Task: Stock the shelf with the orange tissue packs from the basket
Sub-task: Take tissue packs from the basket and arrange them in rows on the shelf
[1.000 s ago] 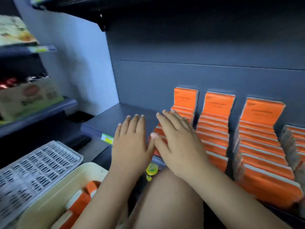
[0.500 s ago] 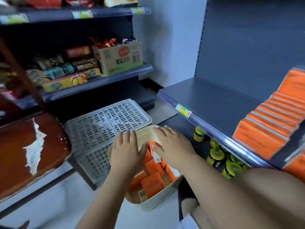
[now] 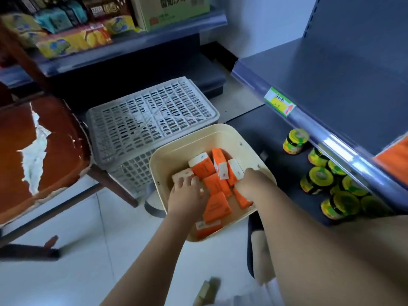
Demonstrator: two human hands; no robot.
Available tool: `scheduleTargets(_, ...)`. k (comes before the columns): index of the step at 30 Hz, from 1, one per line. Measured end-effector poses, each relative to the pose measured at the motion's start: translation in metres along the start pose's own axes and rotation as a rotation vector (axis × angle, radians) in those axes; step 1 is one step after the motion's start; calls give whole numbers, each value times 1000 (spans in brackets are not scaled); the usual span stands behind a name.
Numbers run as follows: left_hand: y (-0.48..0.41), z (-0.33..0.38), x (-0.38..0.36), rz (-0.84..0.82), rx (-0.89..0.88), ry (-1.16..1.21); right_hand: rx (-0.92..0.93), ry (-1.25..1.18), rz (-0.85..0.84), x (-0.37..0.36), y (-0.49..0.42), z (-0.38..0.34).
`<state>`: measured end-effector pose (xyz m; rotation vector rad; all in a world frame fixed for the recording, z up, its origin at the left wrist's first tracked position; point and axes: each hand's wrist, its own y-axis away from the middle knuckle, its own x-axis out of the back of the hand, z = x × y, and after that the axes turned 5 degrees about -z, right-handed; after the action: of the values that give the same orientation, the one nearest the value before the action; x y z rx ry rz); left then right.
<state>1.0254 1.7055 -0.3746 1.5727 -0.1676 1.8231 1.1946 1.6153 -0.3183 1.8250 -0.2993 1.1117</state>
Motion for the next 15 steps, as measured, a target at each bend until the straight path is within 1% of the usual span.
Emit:
scheduleTargets(5,-22,10,-21,-185,22,50,-169,-30,-13,-19,-37,3)
scheduleTargets(8,-43,22,-29,-247,105,144,-213,-15,2,-34,-54,6)
scheduleTargets(10,-62,35,-36,-263,126,218,-231,-76,-22,-50,-66,6)
scheduleTargets(11,-70,45,-35,-258,125,233,-234,-150,-57,-56,-70,4)
scheduleTargets(13,-89,61,-40,-245,91,214,-238,-236,-85,-68,-82,4)
scheduleTargets(15,-110,72,-47,-216,133,229,-247,-286,-77,-77,-94,3)
